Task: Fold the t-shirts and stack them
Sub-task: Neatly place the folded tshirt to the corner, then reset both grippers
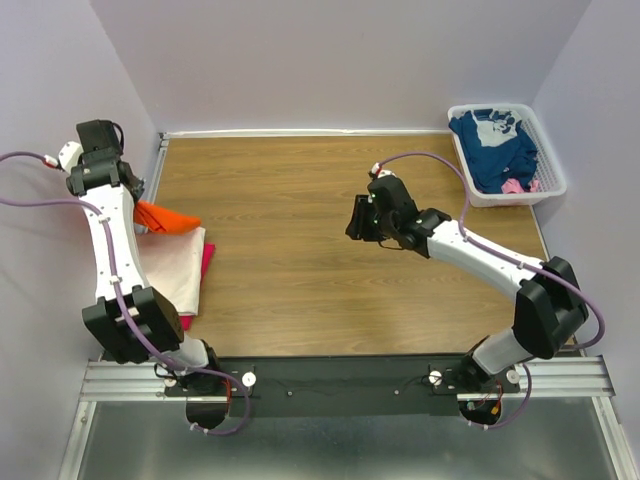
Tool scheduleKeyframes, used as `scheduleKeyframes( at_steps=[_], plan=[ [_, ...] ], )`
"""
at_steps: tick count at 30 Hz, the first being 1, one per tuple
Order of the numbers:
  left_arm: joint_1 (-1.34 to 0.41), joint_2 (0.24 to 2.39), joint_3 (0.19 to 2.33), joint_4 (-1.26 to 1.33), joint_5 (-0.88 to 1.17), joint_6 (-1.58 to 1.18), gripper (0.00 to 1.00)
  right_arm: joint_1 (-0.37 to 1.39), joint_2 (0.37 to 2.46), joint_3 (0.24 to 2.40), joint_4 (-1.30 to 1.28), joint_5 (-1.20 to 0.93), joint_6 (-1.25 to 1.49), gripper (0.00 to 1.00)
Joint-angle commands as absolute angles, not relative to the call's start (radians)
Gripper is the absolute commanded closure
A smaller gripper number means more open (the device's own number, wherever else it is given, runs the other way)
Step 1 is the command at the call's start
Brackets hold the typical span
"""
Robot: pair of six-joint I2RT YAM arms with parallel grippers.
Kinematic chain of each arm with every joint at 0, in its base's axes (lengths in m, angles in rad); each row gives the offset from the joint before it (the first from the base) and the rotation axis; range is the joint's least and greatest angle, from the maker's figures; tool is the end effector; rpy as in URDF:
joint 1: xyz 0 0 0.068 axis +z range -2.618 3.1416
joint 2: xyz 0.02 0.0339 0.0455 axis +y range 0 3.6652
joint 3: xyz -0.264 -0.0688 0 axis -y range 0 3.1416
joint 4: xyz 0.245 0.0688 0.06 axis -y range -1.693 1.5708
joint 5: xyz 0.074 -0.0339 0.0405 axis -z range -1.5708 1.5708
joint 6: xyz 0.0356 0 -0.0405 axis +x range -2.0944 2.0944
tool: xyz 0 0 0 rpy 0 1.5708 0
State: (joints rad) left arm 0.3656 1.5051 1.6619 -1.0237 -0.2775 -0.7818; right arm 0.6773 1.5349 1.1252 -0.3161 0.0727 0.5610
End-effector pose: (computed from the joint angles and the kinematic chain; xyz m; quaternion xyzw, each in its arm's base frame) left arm 0.2817 0.1183 0.3919 -0.5446 0.7550 0.0565 0.3609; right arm 0.2674 0.2117 0.2621 -0.0381 0.9108 0.2108 0.3529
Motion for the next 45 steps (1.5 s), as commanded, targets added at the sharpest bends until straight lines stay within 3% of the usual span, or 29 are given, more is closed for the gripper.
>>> scheduleKeyframes(
  at_steps=[1,13,14,15,16,18,23,33,37,45],
  plan=[
    [0.383,1.425,1.560,-1.005,-0.304,-0.779,1.00,0.678,1.493,1.092,-0.334,0.041,0.584,0.53],
    [0.462,1.137,1.025,-0.905,-0.313,-0.804,1.00,0.692,1.454,0.996,-0.333,-0.031,0.563,0.53],
    [0.462,1.112,1.002,-0.894,-0.307,-0.801,0.96,0.693,1.448,0.988,-0.333,-0.034,0.561,0.53],
    [0.462,1.083,0.970,-0.885,-0.305,-0.796,0.85,0.693,1.442,0.976,-0.333,-0.035,0.560,0.53],
    [0.462,1.051,0.960,-0.853,-0.292,-0.782,0.63,0.696,1.436,0.970,-0.333,-0.037,0.558,0.53],
    [0.462,0.955,0.953,-0.830,-0.285,-0.764,0.42,0.696,1.421,0.959,-0.333,-0.035,0.555,0.53],
    [0.463,0.854,1.009,-0.815,-0.290,-0.727,0.03,0.699,1.401,0.937,-0.333,-0.037,0.555,0.53],
    [0.417,0.838,1.012,-0.692,-0.062,-0.687,0.02,0.699,1.365,0.913,-0.333,-0.005,0.561,0.53],
    [0.277,0.848,1.014,-0.647,-0.083,-0.750,0.02,0.699,1.362,0.913,-0.333,0.029,0.568,0.53],
    [-0.204,0.980,0.999,-0.480,-0.171,-0.864,0.02,0.699,1.298,0.910,-0.331,0.126,0.600,0.53]
  ],
)
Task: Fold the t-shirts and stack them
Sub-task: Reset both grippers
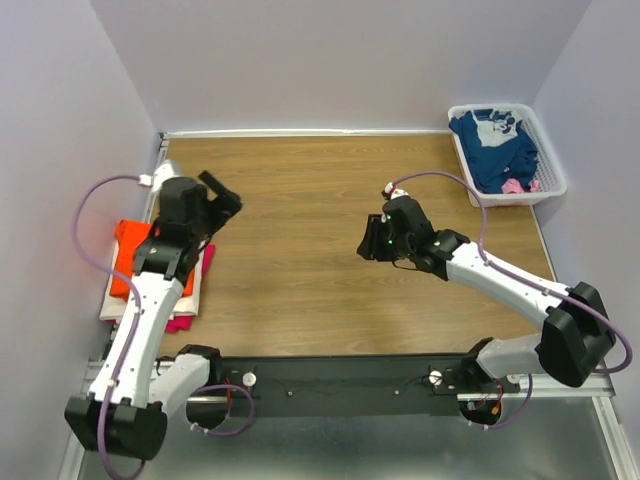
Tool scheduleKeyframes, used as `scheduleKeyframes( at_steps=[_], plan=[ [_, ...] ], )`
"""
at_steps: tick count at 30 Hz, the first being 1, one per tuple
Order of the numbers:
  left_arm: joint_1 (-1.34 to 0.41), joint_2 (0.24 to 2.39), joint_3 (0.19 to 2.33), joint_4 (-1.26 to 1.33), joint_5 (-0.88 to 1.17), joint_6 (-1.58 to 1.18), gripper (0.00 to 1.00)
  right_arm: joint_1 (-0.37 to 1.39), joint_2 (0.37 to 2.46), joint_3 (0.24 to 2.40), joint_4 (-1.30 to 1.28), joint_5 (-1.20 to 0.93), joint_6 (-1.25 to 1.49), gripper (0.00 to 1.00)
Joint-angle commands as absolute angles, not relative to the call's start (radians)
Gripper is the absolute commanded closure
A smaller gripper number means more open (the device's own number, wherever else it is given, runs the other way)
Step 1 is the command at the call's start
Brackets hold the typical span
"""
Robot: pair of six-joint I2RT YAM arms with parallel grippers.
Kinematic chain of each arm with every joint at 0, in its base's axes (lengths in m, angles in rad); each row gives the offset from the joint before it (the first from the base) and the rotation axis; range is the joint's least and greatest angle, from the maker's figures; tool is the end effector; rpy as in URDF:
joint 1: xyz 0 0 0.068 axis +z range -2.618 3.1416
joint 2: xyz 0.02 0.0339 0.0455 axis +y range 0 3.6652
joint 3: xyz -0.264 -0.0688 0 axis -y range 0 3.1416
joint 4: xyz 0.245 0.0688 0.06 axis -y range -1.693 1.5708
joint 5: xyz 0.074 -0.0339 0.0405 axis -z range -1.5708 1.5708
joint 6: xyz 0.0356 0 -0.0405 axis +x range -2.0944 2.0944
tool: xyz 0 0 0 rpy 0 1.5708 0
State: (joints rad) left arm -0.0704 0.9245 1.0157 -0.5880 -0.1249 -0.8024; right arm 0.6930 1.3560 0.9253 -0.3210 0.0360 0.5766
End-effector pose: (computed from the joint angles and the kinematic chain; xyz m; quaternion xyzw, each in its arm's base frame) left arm 0.1955 -0.0093 0.3542 -0.3367 0.7893 -0.1672 0.4854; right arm 0.2250 0.1852 0.2488 -0.0462 0.9160 0.2228 0.3304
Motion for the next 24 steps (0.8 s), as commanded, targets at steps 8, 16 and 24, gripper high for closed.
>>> scheduleKeyframes(
  at_steps=[8,16,24],
  plan=[
    [-0.566,1.147,0.991,-0.257,-0.241,-0.850,0.02,0.699,1.197,0.887,-0.331,0.291,0.633,0.53],
    [-0.755,1.316,1.020,-0.115,-0.181,-0.767,0.02,0.699,1.143,0.874,-0.331,0.399,0.627,0.53],
    [-0.775,1.355,1.071,-0.097,-0.098,-0.710,0.02,0.698,1.157,0.874,-0.331,0.422,0.638,0.54]
  ],
)
